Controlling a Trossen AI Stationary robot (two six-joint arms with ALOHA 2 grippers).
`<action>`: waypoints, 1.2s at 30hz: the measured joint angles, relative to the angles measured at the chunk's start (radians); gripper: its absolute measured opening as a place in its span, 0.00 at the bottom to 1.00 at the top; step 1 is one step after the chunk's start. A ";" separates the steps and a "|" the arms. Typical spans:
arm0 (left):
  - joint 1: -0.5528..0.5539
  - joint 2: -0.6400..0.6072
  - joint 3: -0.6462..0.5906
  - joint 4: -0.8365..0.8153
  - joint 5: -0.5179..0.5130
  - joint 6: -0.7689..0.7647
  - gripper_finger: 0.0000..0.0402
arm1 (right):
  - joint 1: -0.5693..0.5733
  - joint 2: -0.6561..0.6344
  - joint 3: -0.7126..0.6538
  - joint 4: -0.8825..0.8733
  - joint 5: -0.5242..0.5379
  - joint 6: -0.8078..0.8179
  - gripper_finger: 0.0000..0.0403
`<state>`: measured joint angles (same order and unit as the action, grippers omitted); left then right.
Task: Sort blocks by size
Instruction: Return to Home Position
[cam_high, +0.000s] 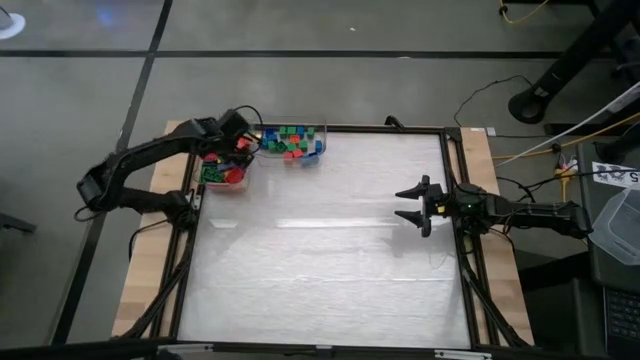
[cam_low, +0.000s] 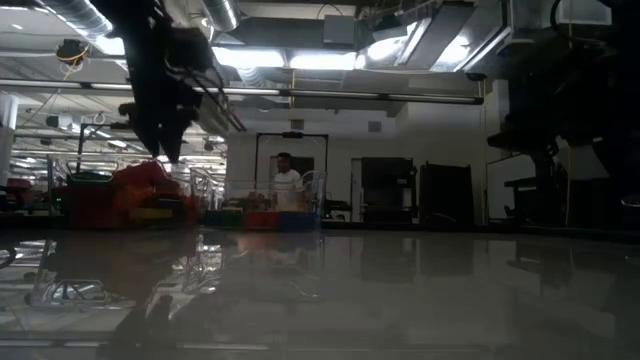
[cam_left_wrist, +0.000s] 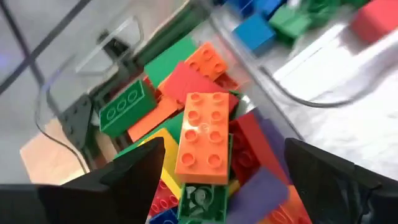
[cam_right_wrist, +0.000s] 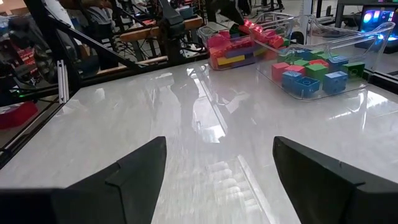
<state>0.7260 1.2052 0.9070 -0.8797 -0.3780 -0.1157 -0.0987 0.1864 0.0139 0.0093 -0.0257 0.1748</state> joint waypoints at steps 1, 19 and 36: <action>0.000 -0.026 0.000 -0.001 0.009 0.015 0.79 | 0.000 0.000 0.000 0.000 0.000 0.000 0.73; -0.064 -0.727 -0.207 0.257 0.701 0.053 0.79 | 0.000 0.000 0.000 0.000 0.000 0.000 0.73; -0.225 -1.149 -0.725 0.720 0.848 -0.097 0.79 | 0.000 0.000 0.000 0.000 0.000 0.000 0.73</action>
<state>0.5010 0.0566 0.1819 -0.1594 0.4704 -0.2129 -0.0986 0.1864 0.0139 0.0090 -0.0257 0.1749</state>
